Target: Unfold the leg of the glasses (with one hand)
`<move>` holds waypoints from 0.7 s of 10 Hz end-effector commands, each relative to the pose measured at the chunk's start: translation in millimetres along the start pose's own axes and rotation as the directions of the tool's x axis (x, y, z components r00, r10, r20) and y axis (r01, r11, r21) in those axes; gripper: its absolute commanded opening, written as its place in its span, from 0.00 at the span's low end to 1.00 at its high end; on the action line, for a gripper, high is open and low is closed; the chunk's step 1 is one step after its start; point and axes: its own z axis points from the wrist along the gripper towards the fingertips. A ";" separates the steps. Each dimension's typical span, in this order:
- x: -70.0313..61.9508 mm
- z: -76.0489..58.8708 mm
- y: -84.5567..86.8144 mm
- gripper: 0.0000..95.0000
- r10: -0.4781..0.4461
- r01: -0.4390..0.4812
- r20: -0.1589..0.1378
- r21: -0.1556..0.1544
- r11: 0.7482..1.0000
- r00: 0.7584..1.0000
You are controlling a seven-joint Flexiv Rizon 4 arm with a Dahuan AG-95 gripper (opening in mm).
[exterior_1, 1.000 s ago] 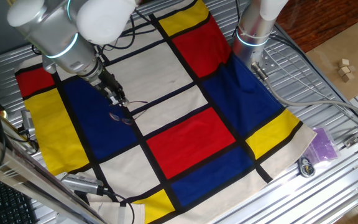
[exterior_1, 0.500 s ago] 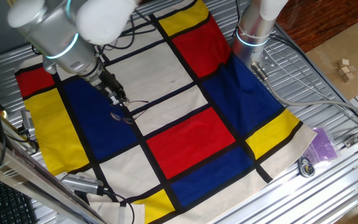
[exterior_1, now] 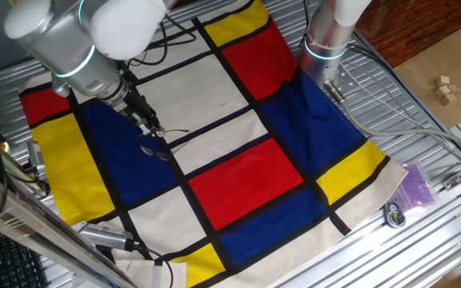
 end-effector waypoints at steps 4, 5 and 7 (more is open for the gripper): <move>-9.6 2.1 -3.5 0.00 -0.003 0.003 -0.008 -0.001 1.000 1.000; -11.5 3.2 -3.8 0.00 -0.002 0.002 -0.008 0.000 1.000 1.000; -13.7 4.4 -3.8 0.00 -0.001 0.001 -0.008 0.000 1.000 1.000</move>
